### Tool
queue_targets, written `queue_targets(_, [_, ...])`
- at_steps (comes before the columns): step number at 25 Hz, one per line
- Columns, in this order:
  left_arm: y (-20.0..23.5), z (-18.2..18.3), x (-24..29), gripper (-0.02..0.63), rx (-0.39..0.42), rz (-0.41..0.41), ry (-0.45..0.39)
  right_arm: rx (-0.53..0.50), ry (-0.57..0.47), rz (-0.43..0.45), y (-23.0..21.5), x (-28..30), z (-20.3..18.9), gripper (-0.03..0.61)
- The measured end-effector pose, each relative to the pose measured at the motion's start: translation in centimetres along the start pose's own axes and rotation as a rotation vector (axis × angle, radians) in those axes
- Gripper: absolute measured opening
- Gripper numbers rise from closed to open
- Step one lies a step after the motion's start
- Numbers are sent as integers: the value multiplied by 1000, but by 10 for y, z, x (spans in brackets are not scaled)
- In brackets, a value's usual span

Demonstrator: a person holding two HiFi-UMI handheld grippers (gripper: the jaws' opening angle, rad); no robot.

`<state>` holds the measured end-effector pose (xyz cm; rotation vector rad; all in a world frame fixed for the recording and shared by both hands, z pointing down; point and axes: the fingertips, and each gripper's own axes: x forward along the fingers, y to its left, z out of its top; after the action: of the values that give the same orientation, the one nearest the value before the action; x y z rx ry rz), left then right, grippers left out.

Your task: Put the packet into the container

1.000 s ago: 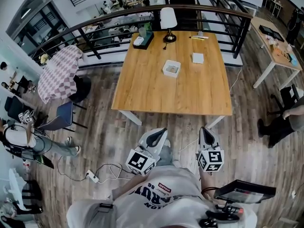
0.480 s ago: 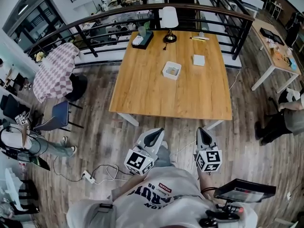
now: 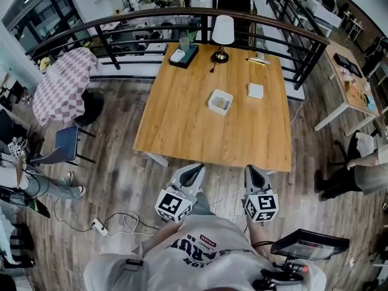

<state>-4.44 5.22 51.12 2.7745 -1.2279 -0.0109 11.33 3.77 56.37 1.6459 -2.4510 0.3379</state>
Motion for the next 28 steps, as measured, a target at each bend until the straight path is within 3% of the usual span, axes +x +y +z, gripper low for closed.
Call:
queue_targets(16, [112,40,49,-1,13,6,-8,18,-47,-69,-2,68,78,8])
queue_targets(22, [131,33,65,0,31,-35,-15,43,-52,-106,-2,78,72,8])
queue_targets(28, [142,18,65,-2,10,-35,-8,43,-1,-83,2,92,59,8])
